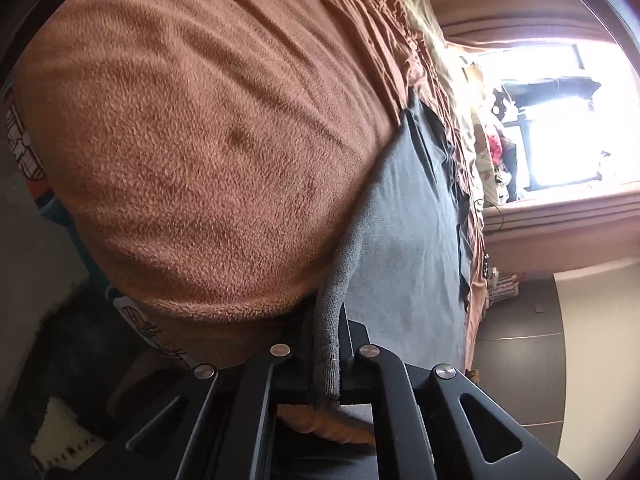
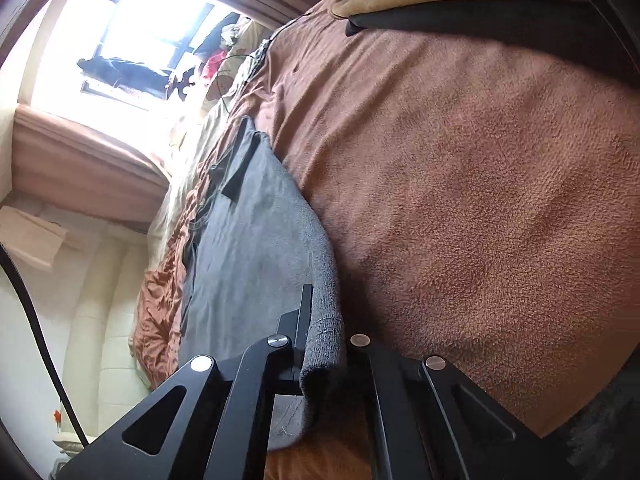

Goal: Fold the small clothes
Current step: 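Lift the hem with the right gripper and carry it toward the collar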

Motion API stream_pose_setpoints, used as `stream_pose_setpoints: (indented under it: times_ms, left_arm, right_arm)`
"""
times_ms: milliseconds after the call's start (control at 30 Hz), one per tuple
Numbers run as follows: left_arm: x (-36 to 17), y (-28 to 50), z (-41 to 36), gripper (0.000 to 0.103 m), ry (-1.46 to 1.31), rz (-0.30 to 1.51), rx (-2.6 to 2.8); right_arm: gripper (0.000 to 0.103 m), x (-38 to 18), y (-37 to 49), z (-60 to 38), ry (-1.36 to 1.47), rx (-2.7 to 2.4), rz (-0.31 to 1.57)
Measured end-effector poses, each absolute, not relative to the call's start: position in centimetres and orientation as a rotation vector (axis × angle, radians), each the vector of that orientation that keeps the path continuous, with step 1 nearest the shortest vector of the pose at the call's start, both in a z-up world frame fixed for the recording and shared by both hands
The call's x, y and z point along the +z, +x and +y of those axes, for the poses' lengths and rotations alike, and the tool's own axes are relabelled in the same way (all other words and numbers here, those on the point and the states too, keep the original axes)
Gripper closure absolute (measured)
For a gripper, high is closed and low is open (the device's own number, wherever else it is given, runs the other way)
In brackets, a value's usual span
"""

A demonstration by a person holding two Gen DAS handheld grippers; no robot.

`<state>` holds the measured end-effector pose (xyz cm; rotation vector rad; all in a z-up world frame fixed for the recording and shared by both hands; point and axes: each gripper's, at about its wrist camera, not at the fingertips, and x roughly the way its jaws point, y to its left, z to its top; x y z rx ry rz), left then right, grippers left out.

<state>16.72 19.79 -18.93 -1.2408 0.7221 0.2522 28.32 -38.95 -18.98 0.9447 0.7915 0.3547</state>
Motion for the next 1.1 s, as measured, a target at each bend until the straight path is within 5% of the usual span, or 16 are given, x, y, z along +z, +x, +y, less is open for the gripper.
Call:
stream_pose_setpoints:
  times_ms: [1100]
  left_arm:
    - [-6.6, 7.0, 23.0, 0.099, -1.243, 0.355, -0.048]
  right_arm:
    - [0.103, -14.2, 15.1, -41.0, 0.975, 0.542, 0.635]
